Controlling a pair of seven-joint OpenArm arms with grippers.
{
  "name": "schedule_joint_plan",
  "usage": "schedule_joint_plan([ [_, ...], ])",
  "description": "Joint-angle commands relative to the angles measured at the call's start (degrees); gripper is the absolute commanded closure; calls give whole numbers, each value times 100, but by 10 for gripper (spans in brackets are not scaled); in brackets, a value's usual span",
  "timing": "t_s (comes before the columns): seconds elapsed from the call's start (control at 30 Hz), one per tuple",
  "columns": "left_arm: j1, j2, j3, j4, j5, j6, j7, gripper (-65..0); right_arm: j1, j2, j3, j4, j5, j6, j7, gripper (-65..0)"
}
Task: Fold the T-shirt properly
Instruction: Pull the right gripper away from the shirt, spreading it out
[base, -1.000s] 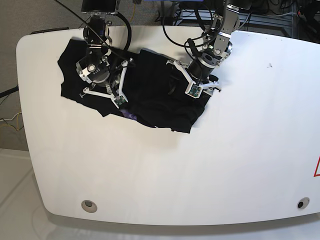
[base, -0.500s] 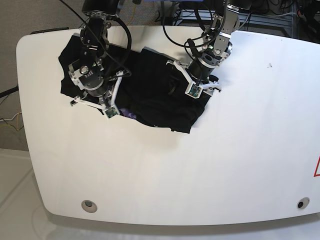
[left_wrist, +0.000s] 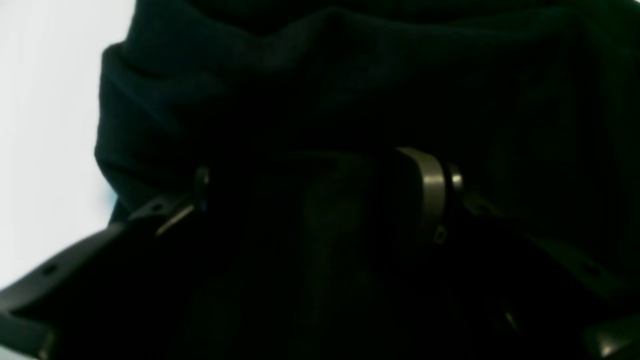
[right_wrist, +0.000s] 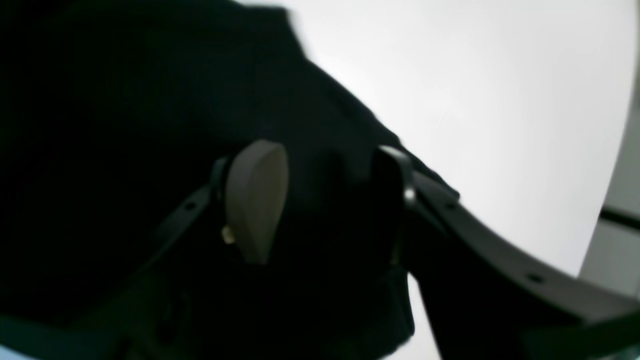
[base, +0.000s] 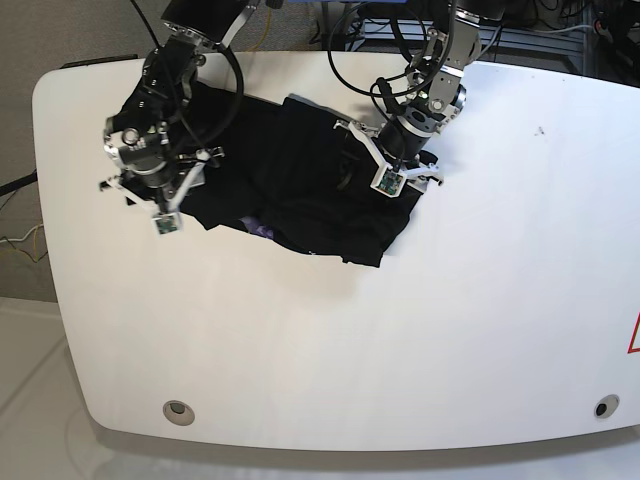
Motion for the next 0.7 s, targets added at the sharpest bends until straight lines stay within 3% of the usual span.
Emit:
schedule_joint_plan([
  [0.0,-5,-82,-90,-44,62,123,471,-403,170,27,316,181,-39,-12,70,-283],
  [0.23,-58,-82,-353,-35,62,105,471,-403,407,27,1388,216,-65,-12,44,-286],
  [0.5,-181,-152,-380,-62,71,105,480,-403,477,18,2496,199,-12,-12,-79,-380],
  [0.67,-190,-170,-371,-62,71,105,480,-403,469,-16,2812,190,5,-12,-326,-393],
])
